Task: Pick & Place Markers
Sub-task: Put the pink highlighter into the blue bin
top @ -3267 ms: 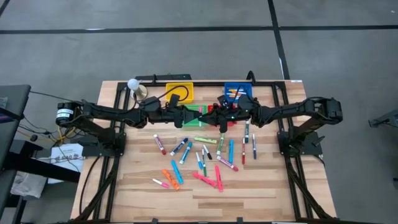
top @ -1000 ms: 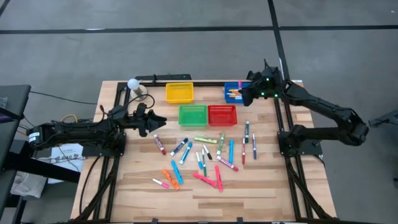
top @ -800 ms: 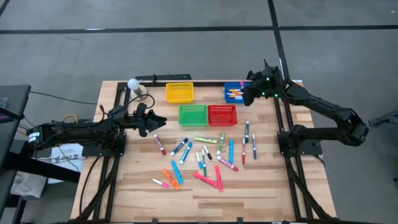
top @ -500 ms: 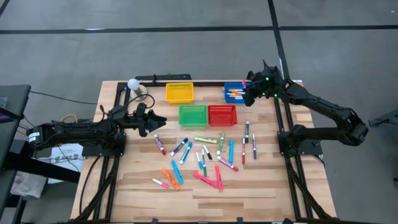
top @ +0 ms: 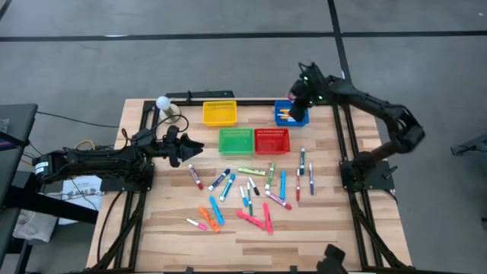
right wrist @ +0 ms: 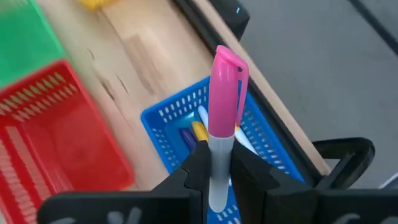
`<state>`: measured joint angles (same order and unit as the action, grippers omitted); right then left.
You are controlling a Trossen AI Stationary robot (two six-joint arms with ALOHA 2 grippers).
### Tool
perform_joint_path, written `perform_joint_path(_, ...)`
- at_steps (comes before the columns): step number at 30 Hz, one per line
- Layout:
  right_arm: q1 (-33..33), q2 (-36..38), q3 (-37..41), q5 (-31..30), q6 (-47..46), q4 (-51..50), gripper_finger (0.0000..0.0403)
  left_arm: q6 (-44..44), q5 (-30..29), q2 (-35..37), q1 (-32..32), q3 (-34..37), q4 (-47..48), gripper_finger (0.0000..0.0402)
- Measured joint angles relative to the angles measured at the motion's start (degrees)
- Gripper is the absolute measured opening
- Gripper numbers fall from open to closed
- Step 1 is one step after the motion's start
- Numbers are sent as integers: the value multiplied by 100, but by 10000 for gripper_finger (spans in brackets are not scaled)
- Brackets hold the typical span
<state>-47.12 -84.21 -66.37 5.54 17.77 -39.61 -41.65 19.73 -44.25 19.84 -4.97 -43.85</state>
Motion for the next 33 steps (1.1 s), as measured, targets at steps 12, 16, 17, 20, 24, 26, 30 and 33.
perform_joint_path(12,-28,-1348,-749,-452,1149,-983,45,414,1,-1,0,0,-36,210)
perform_joint_path(16,-28,-1612,-749,-618,1449,-1008,44,420,2,0,0,-2,-38,210)
perform_joint_path(17,-28,-1676,-749,-623,1520,-1009,44,440,0,-2,0,-2,-38,210)
perform_joint_path(20,-24,-1872,-751,-642,1646,-1009,44,563,2,-2,0,-2,-38,210)
perform_joint_path(24,-17,-2159,-751,-725,1737,-1003,47,586,2,-2,0,-2,-40,210)
perform_joint_path(26,-17,-2288,-751,-727,1740,-954,48,586,2,0,0,-2,-40,210)
perform_joint_path(30,-17,-2491,-751,-865,1737,-887,49,586,2,0,0,-2,-40,210)
perform_joint_path(33,-21,-2579,-749,-944,1737,-851,49,586,2,-2,0,-2,-44,210)
